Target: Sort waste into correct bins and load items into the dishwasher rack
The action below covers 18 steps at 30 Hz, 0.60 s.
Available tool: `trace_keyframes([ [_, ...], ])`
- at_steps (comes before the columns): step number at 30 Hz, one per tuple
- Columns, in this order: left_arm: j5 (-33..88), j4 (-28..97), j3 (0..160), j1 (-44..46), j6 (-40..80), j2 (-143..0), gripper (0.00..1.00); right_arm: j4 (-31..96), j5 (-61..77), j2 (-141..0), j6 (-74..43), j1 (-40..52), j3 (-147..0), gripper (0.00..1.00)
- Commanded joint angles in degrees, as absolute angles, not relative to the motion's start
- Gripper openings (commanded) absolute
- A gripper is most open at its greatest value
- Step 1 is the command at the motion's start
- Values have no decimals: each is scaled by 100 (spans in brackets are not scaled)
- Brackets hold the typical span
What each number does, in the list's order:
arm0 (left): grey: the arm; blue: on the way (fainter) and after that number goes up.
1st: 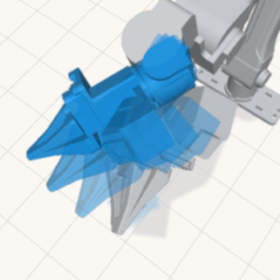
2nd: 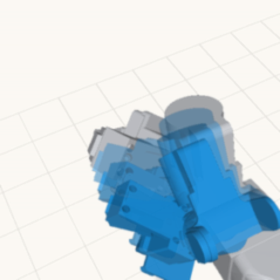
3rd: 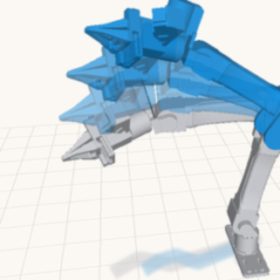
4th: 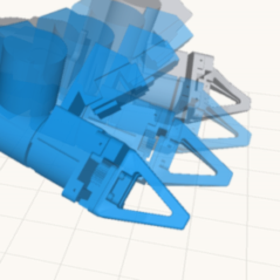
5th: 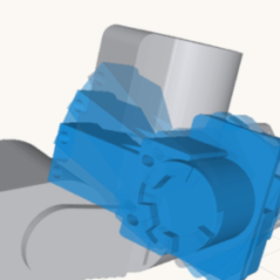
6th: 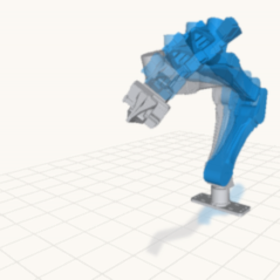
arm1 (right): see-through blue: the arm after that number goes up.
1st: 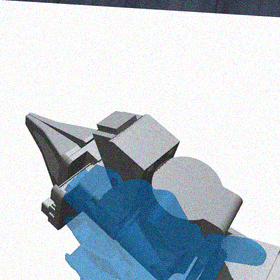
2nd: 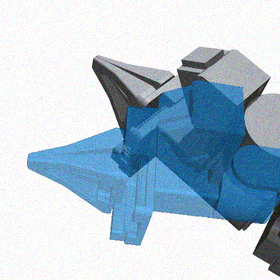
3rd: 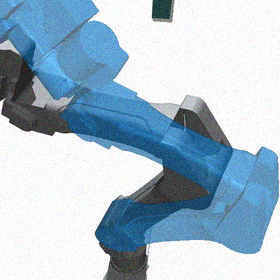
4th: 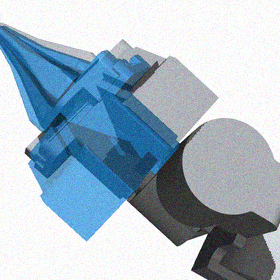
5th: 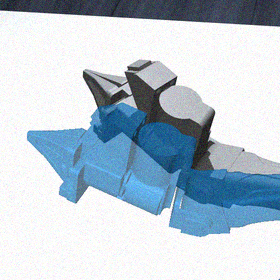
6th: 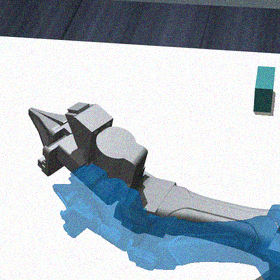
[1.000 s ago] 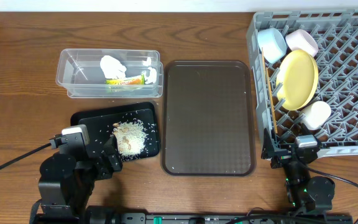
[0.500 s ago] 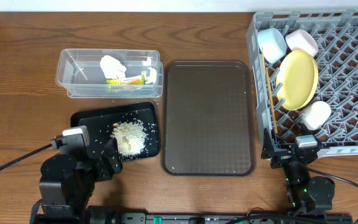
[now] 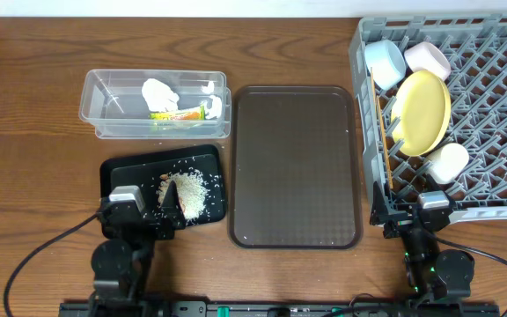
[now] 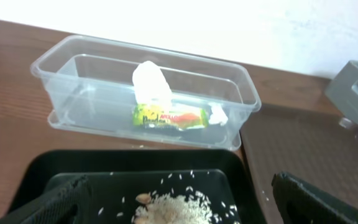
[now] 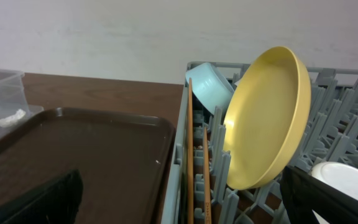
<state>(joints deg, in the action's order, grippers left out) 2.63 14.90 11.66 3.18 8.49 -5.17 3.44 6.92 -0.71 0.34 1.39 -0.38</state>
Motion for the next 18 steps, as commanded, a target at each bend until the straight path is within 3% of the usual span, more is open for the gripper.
trace_keyframes([
  [1, 248, 893, 674, 331, 727, -132, 95, 364, 757, -38, 71, 82, -32, 99],
  [8, 261, -362, 34, 331, -38, -10, 95, 364, 755, -38, 71, 82, -32, 99],
  [13, 338, 401, 21, 331, -84, -10, 95, 364, 757, -38, 71, 82, -32, 99],
  [18, 342, 381, 23, 331, -106, -12, 95, 364, 757, -38, 71, 82, -32, 99],
])
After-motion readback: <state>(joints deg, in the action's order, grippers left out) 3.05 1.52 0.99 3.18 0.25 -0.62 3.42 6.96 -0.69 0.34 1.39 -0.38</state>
